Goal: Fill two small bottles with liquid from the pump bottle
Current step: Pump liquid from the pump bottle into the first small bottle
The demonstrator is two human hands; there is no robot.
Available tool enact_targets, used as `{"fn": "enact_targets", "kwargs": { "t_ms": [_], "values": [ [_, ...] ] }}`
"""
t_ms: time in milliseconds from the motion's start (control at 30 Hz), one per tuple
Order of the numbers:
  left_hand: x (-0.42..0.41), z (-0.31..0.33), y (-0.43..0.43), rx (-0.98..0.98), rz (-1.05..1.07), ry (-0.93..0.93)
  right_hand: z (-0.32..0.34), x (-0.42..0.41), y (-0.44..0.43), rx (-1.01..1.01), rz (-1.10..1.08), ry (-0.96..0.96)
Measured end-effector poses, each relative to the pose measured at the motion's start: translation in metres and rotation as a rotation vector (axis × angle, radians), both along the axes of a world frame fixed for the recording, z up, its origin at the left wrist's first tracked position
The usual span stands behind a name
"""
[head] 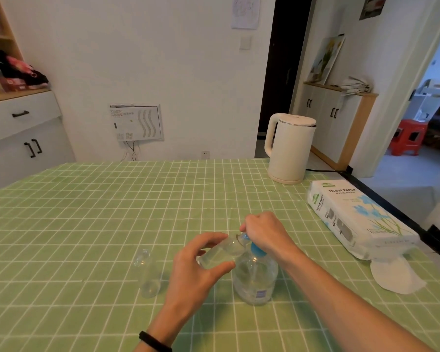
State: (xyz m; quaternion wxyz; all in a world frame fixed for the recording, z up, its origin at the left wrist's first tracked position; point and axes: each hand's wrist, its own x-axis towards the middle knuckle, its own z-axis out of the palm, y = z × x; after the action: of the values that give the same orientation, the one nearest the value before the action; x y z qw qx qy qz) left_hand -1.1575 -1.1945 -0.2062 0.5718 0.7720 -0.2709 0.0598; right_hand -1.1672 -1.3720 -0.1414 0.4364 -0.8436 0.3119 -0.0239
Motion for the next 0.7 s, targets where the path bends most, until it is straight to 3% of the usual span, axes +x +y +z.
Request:
{"fn": "enact_targets", "kwargs": {
  "t_ms": [700],
  "values": [
    [0.000, 0.003, 0.002, -0.045, -0.014, -0.003, 0.008, -0.001, -0.002, 0.029, 0.019, -0.072]
  ]
}}
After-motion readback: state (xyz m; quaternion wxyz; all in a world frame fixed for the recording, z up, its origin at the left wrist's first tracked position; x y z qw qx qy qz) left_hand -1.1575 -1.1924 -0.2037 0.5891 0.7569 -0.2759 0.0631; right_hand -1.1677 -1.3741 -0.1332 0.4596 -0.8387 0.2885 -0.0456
